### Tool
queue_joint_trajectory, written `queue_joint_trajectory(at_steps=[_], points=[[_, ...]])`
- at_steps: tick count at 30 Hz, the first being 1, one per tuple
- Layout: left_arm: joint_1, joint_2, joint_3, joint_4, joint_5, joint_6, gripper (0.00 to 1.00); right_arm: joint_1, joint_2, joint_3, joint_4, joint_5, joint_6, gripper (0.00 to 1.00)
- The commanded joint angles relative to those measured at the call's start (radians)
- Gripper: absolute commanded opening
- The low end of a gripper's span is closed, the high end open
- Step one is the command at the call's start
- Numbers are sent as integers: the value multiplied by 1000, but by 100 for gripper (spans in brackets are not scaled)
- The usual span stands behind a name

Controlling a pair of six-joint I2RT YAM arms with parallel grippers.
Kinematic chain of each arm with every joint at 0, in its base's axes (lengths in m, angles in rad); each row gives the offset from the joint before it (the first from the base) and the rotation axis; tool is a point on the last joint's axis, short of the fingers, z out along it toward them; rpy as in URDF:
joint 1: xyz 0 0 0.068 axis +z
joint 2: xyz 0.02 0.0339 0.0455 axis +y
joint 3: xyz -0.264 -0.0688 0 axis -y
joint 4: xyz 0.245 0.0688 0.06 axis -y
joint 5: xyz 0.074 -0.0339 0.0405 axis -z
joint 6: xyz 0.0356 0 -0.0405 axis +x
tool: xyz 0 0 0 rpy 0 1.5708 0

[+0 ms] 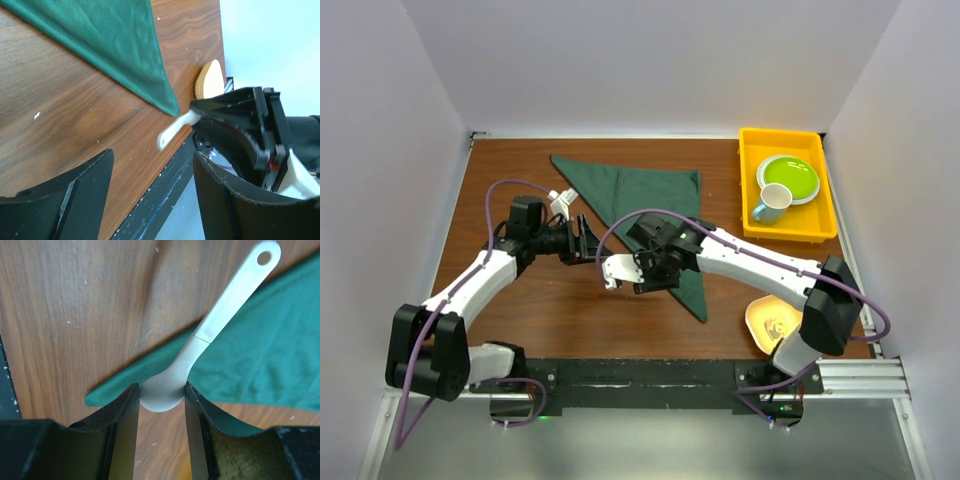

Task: Fold the napkin, place the utensils inside, and roll it up
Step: Place the utensil onto the napkin

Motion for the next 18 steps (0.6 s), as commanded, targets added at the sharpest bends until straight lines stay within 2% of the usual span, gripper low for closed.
queue_joint_trajectory(at_steps=[1, 7, 10, 11, 13, 16, 18], points=[[-29, 49, 42, 11, 50, 36, 70, 28, -20, 52, 56, -62, -84, 0], [-99, 142, 84, 31, 76, 39, 63, 45, -35, 40, 85, -70, -85, 0], [-103, 173, 99, 34, 96, 42, 53, 45, -50, 28, 106, -73, -81, 0], [-101, 173, 102, 35, 107, 42, 42, 45, -53, 26, 111, -73, -79, 0], [-101, 169, 108, 38, 120, 44, 35, 45, -53, 15, 117, -76, -62, 0], [-101, 163, 105, 40, 163, 45, 33, 45, -55, -14, 149, -70, -36, 0], [-103, 156, 104, 38, 189, 47, 36, 45, -56, -21, 172, -70, -13, 0]])
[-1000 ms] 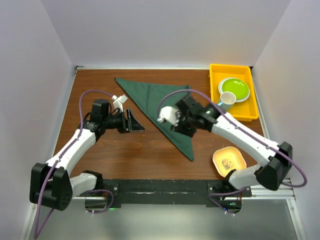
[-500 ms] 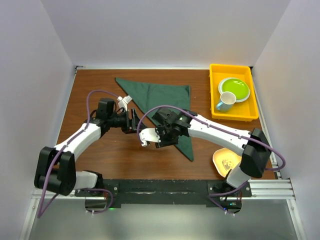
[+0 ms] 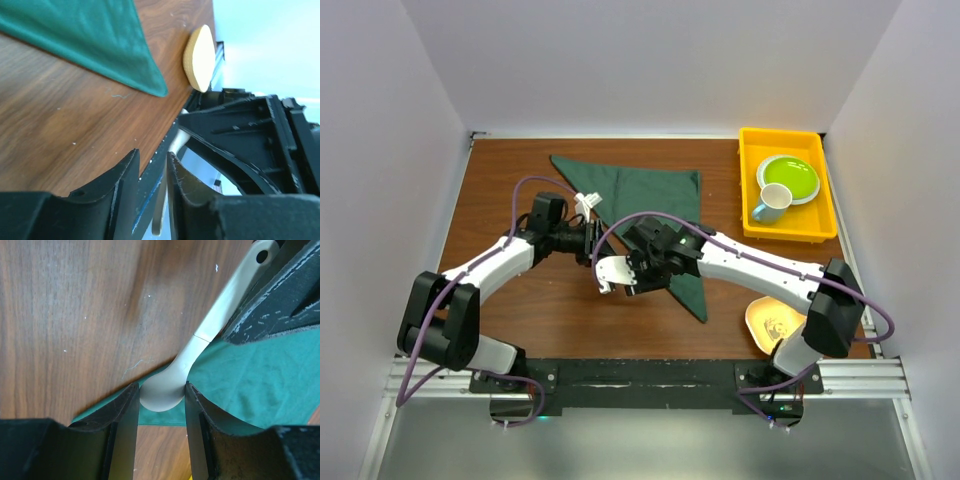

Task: Fold the napkin, place the utensils inside, and roll it up
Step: Place the utensil onto the napkin

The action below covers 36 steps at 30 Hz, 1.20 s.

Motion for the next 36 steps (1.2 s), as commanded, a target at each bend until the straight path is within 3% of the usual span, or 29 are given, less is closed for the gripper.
queue_joint_trajectory(at_steps=[1, 5, 6, 8, 10, 13, 15, 17, 20, 30, 36], points=[[0, -28, 23, 29, 94, 12, 42, 4, -41, -26, 72, -29, 40, 0], [0, -51, 4, 34, 119, 6, 54, 2, -49, -53, 89, -33, 49, 0], [0, -57, 3, 28, 117, 12, 54, 1, -49, -58, 89, -32, 52, 0], [0, -63, 1, 9, 97, 20, 44, 1, -50, -67, 89, -32, 58, 0], [5, -62, 15, -55, 62, 45, 45, -1, -50, -78, 96, -38, 78, 0], [63, -95, 49, -194, -122, 91, 61, -17, -24, -81, 108, -41, 147, 0], [158, -140, 60, -253, -290, 86, 70, -48, -6, -79, 129, -56, 227, 0], [233, -177, 121, -394, -486, 115, 73, -86, 39, -63, 143, -70, 278, 0], [247, -192, 195, -518, -700, 150, 75, -145, 158, 29, 91, -92, 358, 0], [258, -244, 136, -512, -691, 152, 76, -258, 588, 564, -124, -41, 457, 0], [258, -255, 123, -518, -690, 158, 75, -277, 698, 726, -133, -41, 485, 0]])
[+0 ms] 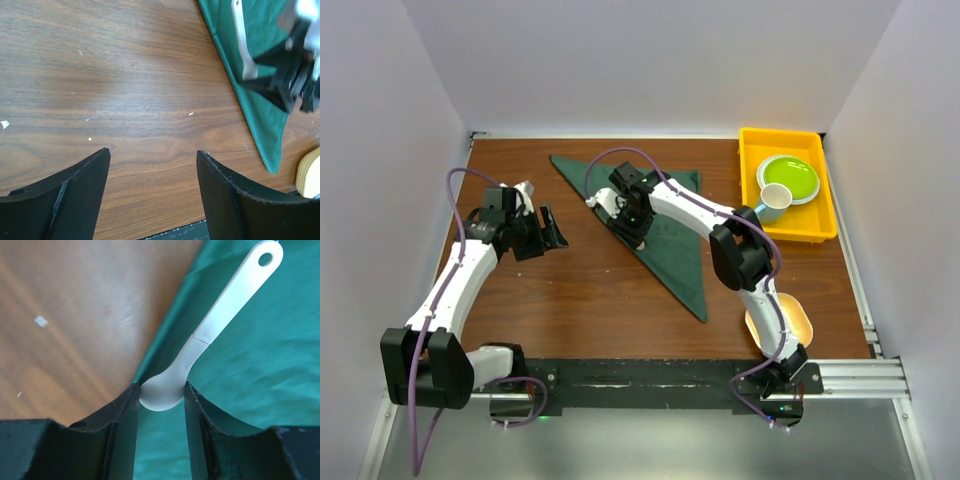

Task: Fold the napkin, place the utensils inside, and roll it up
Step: Place the utensil onto the napkin

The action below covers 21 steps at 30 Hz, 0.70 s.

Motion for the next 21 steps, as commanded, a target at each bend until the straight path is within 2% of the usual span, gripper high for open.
queue_joint_trajectory(at_steps=[1, 21], points=[[6, -33, -14, -6, -15, 26, 74, -2, 38, 127, -43, 8, 40, 0], [8, -10, -19, -6, -10, 63, 73, -19, 156, 265, -57, 57, 0, 0]])
